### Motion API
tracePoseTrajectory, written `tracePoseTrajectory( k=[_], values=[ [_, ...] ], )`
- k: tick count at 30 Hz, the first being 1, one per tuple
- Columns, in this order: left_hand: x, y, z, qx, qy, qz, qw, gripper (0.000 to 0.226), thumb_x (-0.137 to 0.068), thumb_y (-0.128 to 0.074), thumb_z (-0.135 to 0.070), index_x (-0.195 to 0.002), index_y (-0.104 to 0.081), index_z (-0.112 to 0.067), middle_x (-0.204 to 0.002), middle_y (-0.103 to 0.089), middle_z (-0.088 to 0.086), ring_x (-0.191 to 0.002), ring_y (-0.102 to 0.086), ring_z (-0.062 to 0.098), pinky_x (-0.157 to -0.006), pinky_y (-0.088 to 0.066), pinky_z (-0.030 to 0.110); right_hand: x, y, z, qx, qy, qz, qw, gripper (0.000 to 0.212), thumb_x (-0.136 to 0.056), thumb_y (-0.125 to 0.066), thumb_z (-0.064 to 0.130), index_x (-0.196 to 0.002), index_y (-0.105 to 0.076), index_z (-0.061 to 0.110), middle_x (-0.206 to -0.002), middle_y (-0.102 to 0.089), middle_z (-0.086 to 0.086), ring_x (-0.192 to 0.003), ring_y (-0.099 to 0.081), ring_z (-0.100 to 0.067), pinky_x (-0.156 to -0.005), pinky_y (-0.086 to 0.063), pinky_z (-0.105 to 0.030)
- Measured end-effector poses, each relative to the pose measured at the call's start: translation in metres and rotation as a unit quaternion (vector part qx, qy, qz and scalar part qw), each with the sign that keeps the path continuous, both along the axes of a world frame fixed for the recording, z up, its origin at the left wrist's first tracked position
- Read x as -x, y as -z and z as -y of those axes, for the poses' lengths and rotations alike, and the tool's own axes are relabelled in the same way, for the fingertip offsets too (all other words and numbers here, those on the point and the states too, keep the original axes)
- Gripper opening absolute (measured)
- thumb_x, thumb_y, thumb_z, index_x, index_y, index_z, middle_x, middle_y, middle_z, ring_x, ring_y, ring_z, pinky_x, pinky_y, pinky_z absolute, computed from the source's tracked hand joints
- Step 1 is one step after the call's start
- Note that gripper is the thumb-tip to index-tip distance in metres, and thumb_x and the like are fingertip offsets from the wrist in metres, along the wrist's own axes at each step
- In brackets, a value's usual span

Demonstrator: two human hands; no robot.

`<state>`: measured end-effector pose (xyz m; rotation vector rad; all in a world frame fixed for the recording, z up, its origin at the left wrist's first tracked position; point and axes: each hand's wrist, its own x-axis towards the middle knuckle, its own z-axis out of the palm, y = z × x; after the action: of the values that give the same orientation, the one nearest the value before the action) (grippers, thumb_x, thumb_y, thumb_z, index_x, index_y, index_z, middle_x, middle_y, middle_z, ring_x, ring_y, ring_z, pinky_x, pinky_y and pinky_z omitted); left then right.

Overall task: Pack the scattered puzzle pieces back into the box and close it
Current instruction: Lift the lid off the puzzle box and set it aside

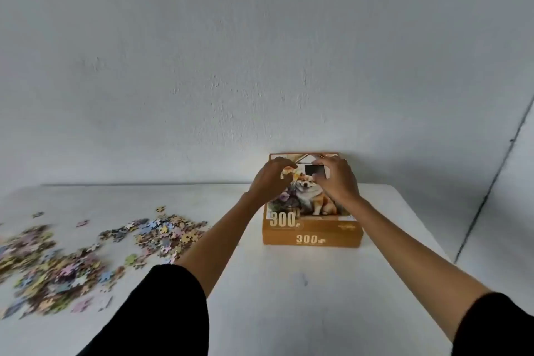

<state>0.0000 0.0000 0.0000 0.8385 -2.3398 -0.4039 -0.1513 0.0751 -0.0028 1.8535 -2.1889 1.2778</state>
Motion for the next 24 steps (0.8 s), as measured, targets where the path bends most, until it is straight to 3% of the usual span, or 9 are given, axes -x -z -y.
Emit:
tracePoseTrajectory(
  k=[4, 9, 14, 17, 20, 24],
  values=[
    [0.001, 0.034, -0.011, 0.033, -0.001, 0.029, 0.999, 0.030, -0.086, -0.056, -0.009, -0.116, -0.058, -0.005, -0.121, -0.060, 0.016, -0.114, -0.052, 0.030, -0.096, -0.044, 0.040, -0.005, 0.028, -0.012, -0.029, 0.013, -0.036, 0.999, 0.036, -0.081, -0.064, 0.014, -0.117, -0.060, 0.011, -0.121, -0.057, -0.010, -0.115, -0.049, -0.027, -0.091, -0.043, -0.033],
    [0.001, 0.061, -0.016, 0.030, -0.013, 0.073, 0.997, 0.039, -0.090, -0.051, -0.019, -0.129, -0.049, -0.013, -0.141, -0.045, 0.008, -0.133, -0.034, 0.024, -0.111, -0.023, 0.037, -0.001, 0.046, -0.016, -0.051, 0.032, -0.069, 0.996, 0.035, -0.083, -0.061, 0.023, -0.116, -0.061, 0.012, -0.122, -0.056, -0.012, -0.114, -0.048, -0.028, -0.090, -0.043, -0.035],
    [-0.004, 0.067, -0.009, 0.029, -0.019, 0.079, 0.996, 0.041, -0.093, -0.047, -0.030, -0.132, -0.045, -0.020, -0.146, -0.038, 0.006, -0.138, -0.026, 0.025, -0.115, -0.016, 0.044, 0.006, 0.048, -0.018, -0.071, 0.059, -0.075, 0.993, 0.037, -0.081, -0.064, 0.037, -0.114, -0.063, 0.021, -0.117, -0.051, -0.013, -0.111, -0.045, -0.031, -0.087, -0.043, -0.041],
    [-0.007, 0.068, -0.005, 0.012, -0.036, 0.078, 0.996, 0.043, -0.092, -0.047, -0.036, -0.133, -0.044, -0.024, -0.151, -0.028, 0.006, -0.141, -0.018, 0.025, -0.116, -0.012, 0.052, 0.012, 0.049, -0.018, -0.097, 0.051, -0.039, 0.993, 0.040, -0.079, -0.065, 0.040, -0.116, -0.061, 0.025, -0.129, -0.042, -0.014, -0.122, -0.034, -0.033, -0.094, -0.039, -0.046],
    [-0.009, 0.071, 0.003, -0.027, -0.049, 0.020, 0.998, 0.044, -0.088, -0.054, -0.038, -0.130, -0.048, -0.025, -0.154, -0.015, 0.007, -0.141, -0.014, 0.029, -0.114, -0.018, 0.054, 0.019, 0.049, -0.017, -0.102, 0.050, 0.033, 0.993, 0.049, -0.077, -0.068, 0.037, -0.123, -0.055, 0.026, -0.141, -0.028, -0.018, -0.131, -0.024, -0.037, -0.102, -0.035, -0.044],
    [-0.009, 0.072, 0.006, -0.191, -0.081, -0.067, 0.976, 0.050, -0.084, -0.061, -0.035, -0.131, -0.046, -0.028, -0.154, -0.002, 0.012, -0.139, -0.019, 0.036, -0.112, -0.031, 0.047, 0.032, 0.045, -0.014, -0.147, -0.001, 0.166, 0.975, 0.057, -0.080, -0.065, 0.035, -0.133, -0.044, 0.025, -0.146, -0.035, -0.014, -0.135, -0.029, -0.032, -0.106, -0.031, -0.040]
  ],
)
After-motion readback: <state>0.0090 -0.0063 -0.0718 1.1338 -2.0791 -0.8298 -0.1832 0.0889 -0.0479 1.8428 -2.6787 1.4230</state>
